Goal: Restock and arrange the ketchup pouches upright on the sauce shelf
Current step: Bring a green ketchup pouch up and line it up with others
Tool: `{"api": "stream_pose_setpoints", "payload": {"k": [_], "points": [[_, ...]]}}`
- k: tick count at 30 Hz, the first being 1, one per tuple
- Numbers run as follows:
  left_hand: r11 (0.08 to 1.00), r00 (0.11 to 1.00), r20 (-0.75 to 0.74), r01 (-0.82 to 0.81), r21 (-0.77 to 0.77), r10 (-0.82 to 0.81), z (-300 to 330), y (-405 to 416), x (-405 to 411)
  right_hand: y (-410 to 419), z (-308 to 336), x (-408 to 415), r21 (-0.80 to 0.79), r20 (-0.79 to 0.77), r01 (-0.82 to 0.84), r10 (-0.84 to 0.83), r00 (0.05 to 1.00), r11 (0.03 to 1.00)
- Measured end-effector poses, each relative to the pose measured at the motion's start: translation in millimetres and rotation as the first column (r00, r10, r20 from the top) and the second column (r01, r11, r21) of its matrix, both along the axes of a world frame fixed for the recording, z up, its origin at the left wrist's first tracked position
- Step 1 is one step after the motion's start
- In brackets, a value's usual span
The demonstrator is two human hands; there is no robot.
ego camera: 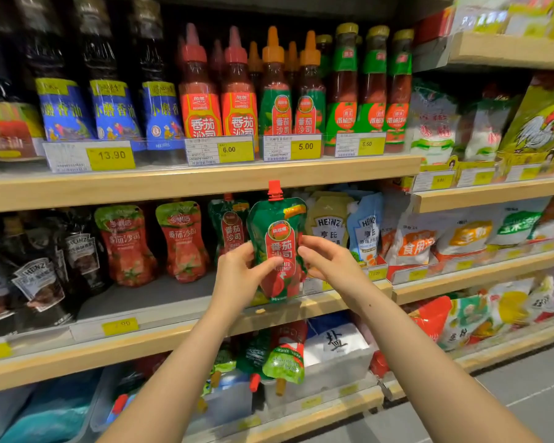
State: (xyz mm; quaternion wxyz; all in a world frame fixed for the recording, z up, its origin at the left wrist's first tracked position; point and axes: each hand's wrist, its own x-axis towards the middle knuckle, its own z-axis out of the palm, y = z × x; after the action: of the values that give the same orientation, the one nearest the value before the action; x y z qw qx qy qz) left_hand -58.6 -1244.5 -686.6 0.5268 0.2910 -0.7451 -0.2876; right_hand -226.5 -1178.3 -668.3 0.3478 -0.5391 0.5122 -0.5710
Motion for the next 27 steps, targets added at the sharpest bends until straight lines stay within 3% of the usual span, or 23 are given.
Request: {"api": "stream_pose_setpoints", "payload": {"k": [4,7,10,16,20,25,27], "points": [[0.994,0.994,0.054,-0.096,-0.058,0.099,14,-24,13,-4,-11,-3,-0.024,-0.102,0.009,-0.011,0.995,1.0],[0.975,0.961,0.165,-0.219,-0.027,0.221,-1,-38,24,-11,-25,-10,0.001,-0.181,0.044,-0.043,0.983,0.999],[0.963,0.951,0.184,-0.264,0.05,0.251,-16,-46,32,-26,-34,-9,0.02,-0.318,0.083,-0.072,0.945,0.996],[0.922,0.955,0.18,-0.279,0.27,0.236,-26,-71,32,-70,-42,7,0.089,-0.659,0.218,-0.107,0.745,0.972],[0.939,0.964,0.195,-0.227,0.258,0.18,-35,-76,36,-94,-37,16,0.179,-0.65,0.266,-0.089,0.755,0.947],[0.93,0.945,0.241,-0.279,0.239,0.221,-41,-79,35,-116,-38,30,0.053,-0.566,0.518,-0.402,0.72,0.854],[0.934,0.944,0.234,-0.285,0.218,0.234,-41,-82,34,-125,-42,35,0.033,-0.455,0.533,-0.462,0.762,0.846]]}}
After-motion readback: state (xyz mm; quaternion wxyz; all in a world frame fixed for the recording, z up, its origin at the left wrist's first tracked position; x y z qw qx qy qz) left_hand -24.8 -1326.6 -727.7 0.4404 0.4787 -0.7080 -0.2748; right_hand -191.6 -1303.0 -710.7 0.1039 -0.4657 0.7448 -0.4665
